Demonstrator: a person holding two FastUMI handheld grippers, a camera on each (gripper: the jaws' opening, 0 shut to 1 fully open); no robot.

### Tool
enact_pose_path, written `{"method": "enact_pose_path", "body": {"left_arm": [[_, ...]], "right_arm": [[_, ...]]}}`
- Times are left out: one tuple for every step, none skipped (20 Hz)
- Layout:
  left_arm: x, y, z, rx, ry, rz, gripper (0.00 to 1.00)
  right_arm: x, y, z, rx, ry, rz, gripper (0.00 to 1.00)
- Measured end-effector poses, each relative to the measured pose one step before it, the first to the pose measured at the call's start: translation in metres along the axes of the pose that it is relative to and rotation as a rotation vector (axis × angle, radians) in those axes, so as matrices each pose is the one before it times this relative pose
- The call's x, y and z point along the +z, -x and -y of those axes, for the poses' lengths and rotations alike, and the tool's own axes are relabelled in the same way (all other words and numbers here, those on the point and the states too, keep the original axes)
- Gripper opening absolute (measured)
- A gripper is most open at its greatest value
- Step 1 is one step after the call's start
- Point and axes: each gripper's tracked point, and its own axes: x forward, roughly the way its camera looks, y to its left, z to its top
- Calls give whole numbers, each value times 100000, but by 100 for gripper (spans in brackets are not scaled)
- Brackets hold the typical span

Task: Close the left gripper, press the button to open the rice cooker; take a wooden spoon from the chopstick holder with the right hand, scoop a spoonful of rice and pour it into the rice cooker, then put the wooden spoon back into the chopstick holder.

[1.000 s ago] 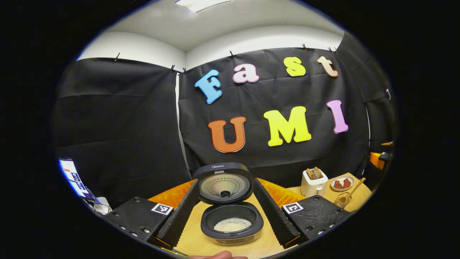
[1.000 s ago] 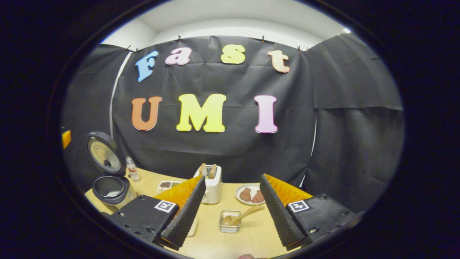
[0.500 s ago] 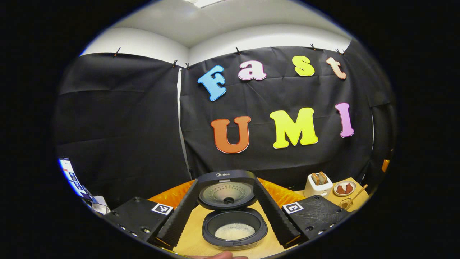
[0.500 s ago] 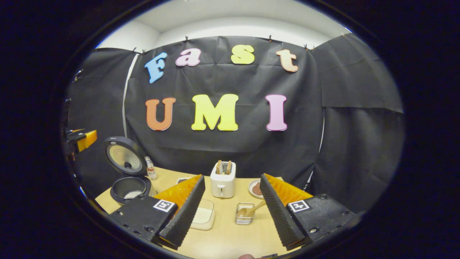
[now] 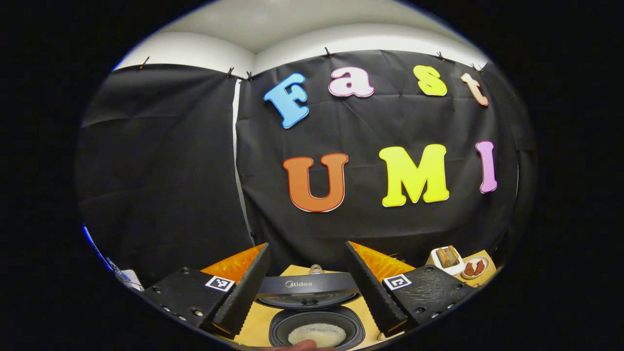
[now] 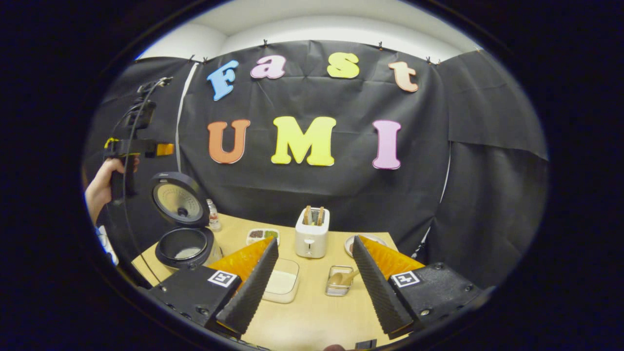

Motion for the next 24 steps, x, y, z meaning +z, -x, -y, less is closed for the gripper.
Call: {"method": "enact_pose_path", "body": {"left_arm": [[-1201,-1367,-93,-407,911,-5847,95],[-1274,-1241,-159,620,1028,-7196,96],[-963,-932,86,-944,2227,-4897,96],[-604,-1056,-281,719,-59,-3122,96],[-1050,-702,-181,639,155,-4501,96],[-830,-600,357,-2053,757,-4494,96],[-788,186,99,-124,1219,-3500,96],[43,-81,107,-842,146,261,100],[-445,188,-32,488,134,-1262,99],[-306,6,291,-1314,-701,-45,98],[-712,628,139,-443,26,-1237,100],[-718,276,164,-978,304,-1319,100],[-525,447,58,-848,313,-395,100],[-729,451,-69,-374,431,-966,100],[-953,581,263,-818,489,-1029,100],[-1628,427,157,-980,492,-3105,100],[-1911,386,295,-619,1214,-4560,100],[-1867,277,-65,-238,-337,-3059,100],[-1805,12,-459,1664,-1291,-1871,100],[-1177,-84,-119,444,-557,-1216,100],[-1139,236,52,288,-379,-595,100],[-1386,20,206,26,-1257,-1855,100],[-1116,72,104,-212,-1398,-1152,100],[-711,400,-129,102,-501,-1780,100]], "right_arm": [[-224,51,-137,507,-136,-918,100],[-148,-45,-33,153,35,-635,100],[-137,-19,42,220,331,-460,100],[-236,55,-139,185,349,-531,100],[-214,49,-82,441,304,-749,100],[-197,-149,-120,401,29,-872,100],[-220,53,-153,409,-200,-759,100],[-125,-52,-78,311,-201,-544,97],[-124,-14,-92,99,21,-444,99],[-67,-3,-254,606,-211,-153,100],[43,95,-114,406,-66,-114,100],[-25,13,0,-40,148,-465,97],[-23,91,-107,435,-81,-35,100],[-92,116,-138,49,-48,-211,100],[-19,66,-84,272,48,-203,100],[-272,138,-114,45,73,-595,100],[-226,272,-97,303,-164,-762,100],[-155,94,-203,572,-360,-333,100],[-186,54,-74,297,47,-370,100],[-284,146,-8,89,471,-527,100],[-282,33,9,55,397,-664,100],[-310,66,-163,377,-32,-651,100],[-424,-74,-56,16,26,-1309,97],[-488,-5,-150,560,-218,-1286,97]]}}
